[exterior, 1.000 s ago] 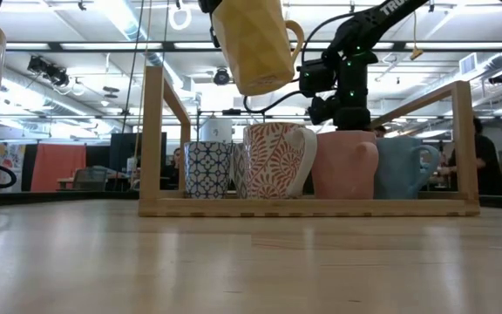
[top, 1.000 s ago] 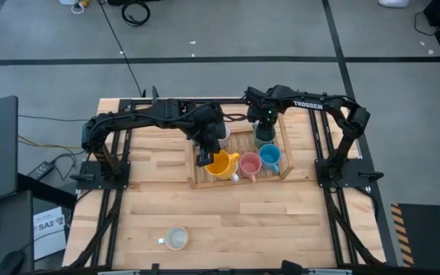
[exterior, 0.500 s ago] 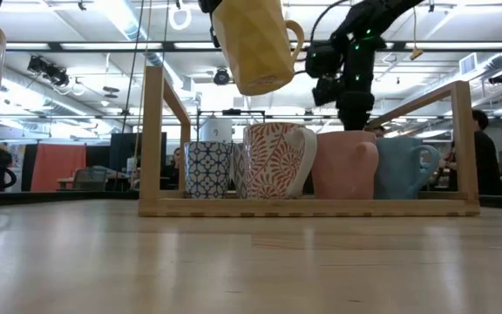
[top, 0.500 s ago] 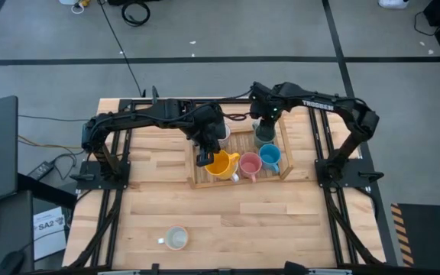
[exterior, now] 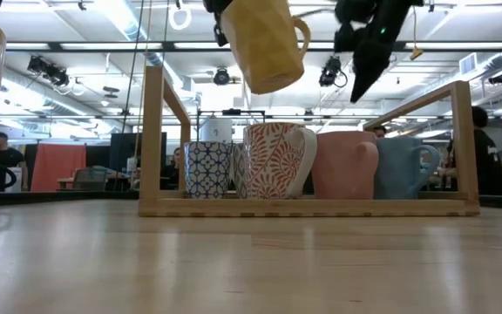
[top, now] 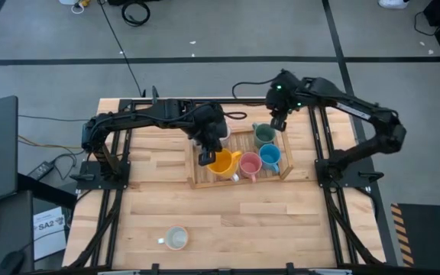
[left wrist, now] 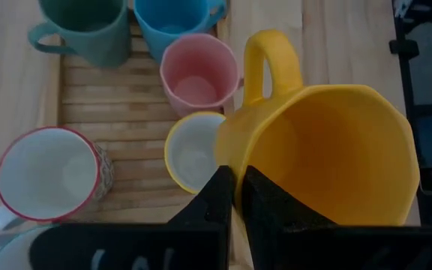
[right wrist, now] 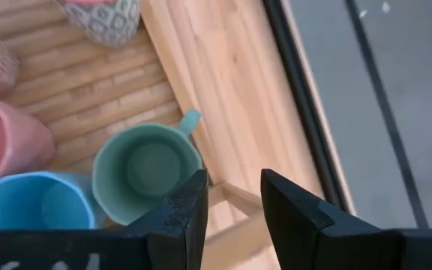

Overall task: Place coffee mugs
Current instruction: Put the left yellow cup on the shelf aligned with the pink cup

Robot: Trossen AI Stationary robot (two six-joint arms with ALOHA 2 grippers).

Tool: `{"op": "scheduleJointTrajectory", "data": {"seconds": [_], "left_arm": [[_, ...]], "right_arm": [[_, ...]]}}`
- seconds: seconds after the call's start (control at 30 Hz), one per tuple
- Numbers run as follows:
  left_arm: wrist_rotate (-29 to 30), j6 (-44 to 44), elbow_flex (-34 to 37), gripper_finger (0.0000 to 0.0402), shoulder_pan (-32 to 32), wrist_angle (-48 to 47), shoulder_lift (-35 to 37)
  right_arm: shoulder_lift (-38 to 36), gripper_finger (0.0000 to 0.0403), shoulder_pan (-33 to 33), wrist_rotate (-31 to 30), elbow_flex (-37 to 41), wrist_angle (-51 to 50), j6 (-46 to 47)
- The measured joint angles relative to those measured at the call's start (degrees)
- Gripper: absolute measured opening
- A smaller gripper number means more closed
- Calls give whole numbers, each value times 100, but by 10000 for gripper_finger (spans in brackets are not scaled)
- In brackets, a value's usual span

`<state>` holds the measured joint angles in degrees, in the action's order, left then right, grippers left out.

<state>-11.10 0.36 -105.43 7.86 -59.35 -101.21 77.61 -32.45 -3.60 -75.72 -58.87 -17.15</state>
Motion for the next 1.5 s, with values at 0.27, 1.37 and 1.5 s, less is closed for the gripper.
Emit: {"op": "scheduleJointTrajectory", "data": {"seconds": [0.27, 1.37, 1.5], "left_arm": [[479, -285, 2, 25, 11, 472, 0], [960, -1670, 2, 24, 1644, 2131, -4], [1039, -1879, 2, 24, 1685, 2127, -4]], "right_arm": [[-728, 131, 0, 4, 0, 7, 55], [-937, 132, 0, 22, -2, 225, 52], [-937, 132, 0, 22, -2, 351, 52]]}}
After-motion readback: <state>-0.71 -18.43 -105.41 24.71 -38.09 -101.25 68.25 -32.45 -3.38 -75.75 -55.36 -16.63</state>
